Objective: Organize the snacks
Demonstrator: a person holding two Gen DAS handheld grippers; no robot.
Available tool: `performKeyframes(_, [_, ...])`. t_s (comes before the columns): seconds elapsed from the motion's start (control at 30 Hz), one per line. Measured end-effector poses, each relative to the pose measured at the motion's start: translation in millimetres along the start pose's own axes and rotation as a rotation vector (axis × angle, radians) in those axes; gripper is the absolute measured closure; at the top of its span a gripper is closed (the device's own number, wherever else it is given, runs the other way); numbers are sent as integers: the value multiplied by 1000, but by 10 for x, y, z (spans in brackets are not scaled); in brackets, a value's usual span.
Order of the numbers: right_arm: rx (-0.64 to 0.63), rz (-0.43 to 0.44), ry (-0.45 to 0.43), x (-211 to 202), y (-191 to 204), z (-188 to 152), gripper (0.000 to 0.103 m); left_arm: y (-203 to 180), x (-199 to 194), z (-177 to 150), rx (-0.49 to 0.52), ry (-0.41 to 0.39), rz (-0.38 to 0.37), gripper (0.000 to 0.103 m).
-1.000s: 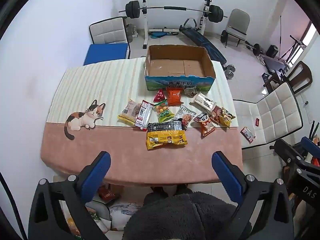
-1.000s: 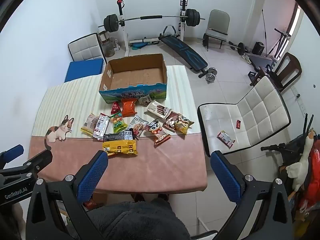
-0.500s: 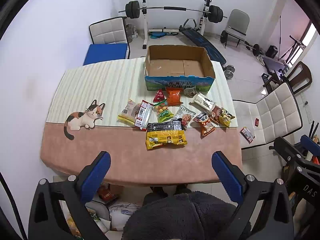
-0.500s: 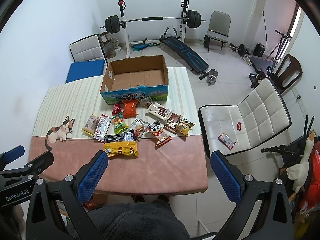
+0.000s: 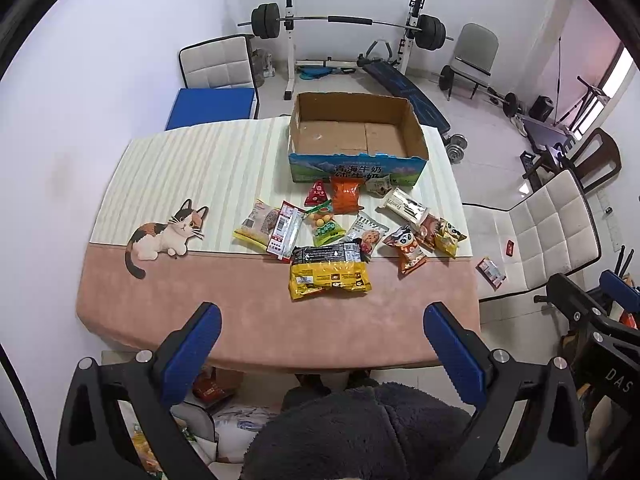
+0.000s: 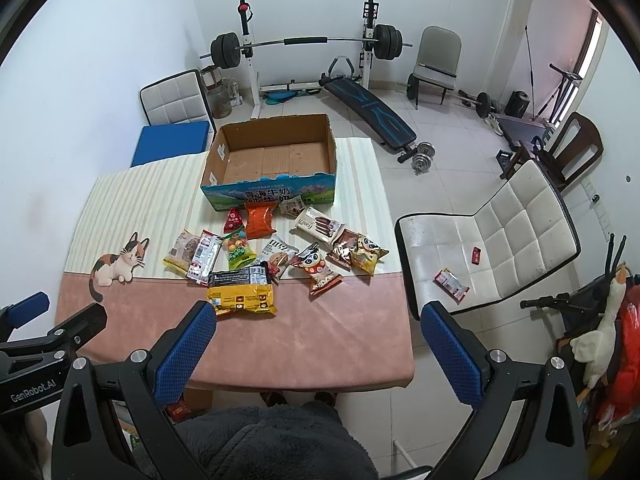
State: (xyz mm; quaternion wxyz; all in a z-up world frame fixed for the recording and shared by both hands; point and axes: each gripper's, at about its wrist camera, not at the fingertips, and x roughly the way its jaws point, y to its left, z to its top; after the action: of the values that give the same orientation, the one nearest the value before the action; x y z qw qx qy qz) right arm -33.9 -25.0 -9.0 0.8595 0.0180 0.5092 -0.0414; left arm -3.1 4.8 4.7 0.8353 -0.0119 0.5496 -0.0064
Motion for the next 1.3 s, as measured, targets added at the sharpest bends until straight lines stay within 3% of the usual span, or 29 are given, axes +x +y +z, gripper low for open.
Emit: performKeyframes(1.3, [-3,3,-10,-94,28,-36,0,-18,-55,-31,-1,-18,-8,0])
